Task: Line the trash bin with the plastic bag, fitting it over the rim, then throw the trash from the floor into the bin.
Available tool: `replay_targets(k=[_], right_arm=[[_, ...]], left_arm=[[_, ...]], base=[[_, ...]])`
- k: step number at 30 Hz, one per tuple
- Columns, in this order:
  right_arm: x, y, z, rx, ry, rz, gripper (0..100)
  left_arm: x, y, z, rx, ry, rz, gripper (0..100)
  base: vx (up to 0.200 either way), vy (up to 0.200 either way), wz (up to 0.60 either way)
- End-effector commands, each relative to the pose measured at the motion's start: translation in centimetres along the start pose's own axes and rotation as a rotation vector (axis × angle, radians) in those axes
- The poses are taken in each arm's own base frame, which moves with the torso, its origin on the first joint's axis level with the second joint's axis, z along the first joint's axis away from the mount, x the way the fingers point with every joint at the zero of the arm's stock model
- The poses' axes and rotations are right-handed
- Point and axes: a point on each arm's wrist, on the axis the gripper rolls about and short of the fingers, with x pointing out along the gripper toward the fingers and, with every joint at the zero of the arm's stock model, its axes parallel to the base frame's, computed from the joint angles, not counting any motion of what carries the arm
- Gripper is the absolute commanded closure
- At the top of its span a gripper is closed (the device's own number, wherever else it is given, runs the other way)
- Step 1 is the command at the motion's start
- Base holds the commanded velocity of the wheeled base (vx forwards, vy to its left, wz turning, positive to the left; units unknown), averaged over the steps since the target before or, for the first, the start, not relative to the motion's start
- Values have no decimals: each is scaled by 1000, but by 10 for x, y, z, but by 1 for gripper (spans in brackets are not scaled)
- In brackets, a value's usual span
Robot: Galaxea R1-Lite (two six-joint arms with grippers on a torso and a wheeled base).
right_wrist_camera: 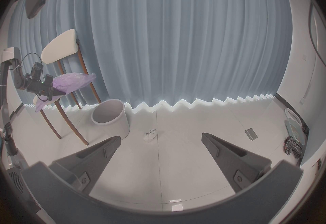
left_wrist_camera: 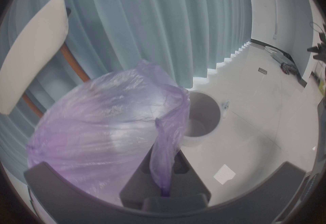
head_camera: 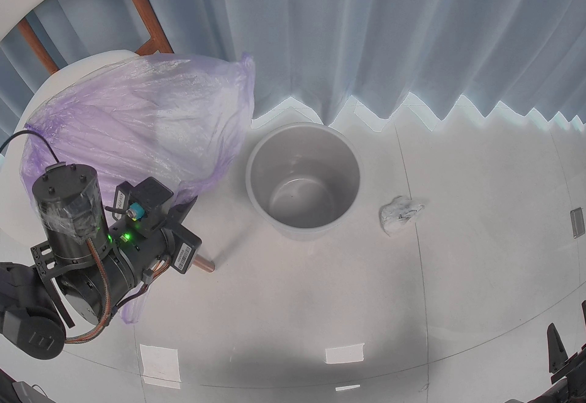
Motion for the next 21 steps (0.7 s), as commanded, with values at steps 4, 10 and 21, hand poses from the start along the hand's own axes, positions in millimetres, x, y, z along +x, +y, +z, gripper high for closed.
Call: replay_targets(k=[4,10,21], right_arm=[[0,0,-5,0,-1,0,0],[0,0,-5,0,-1,0,0],[0,0,-5,0,-1,0,0]], left_arm=[[-18,25,25,-199,-3,-84,100],[-16,56,36,-289,-25,-207,100],[-9,69,28,-717,27,-374,100]], base=[[0,0,0],[0,0,0],[0,0,0]])
